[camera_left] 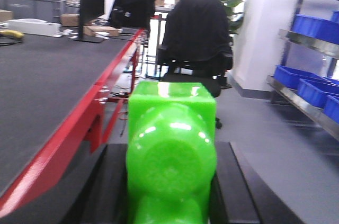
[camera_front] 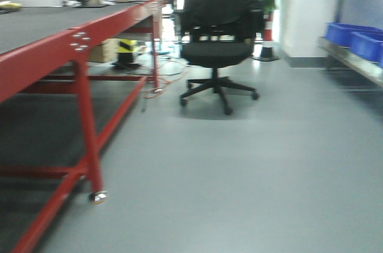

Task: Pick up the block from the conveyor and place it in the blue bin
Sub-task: 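Drive the base away from the conveyor toward the blue bin shelf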

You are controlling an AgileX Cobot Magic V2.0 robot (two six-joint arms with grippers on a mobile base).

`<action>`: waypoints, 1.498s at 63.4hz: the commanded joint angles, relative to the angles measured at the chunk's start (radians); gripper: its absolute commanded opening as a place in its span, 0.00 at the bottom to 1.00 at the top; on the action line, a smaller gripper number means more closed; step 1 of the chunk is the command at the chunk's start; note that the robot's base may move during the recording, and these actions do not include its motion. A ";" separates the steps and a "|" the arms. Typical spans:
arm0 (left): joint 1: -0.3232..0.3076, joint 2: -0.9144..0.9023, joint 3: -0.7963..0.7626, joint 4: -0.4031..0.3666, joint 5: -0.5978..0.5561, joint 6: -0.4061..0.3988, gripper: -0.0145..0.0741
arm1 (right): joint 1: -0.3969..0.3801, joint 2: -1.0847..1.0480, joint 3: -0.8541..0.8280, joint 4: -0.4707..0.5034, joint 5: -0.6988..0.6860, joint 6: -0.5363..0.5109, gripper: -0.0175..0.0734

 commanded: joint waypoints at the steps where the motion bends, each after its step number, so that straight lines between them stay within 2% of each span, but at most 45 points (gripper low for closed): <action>1: -0.006 -0.006 0.001 -0.001 -0.022 -0.002 0.04 | -0.005 -0.005 0.001 0.000 -0.017 -0.003 0.01; 95: -0.006 -0.006 0.001 -0.001 -0.026 -0.002 0.04 | -0.005 -0.005 0.001 0.000 -0.017 -0.003 0.01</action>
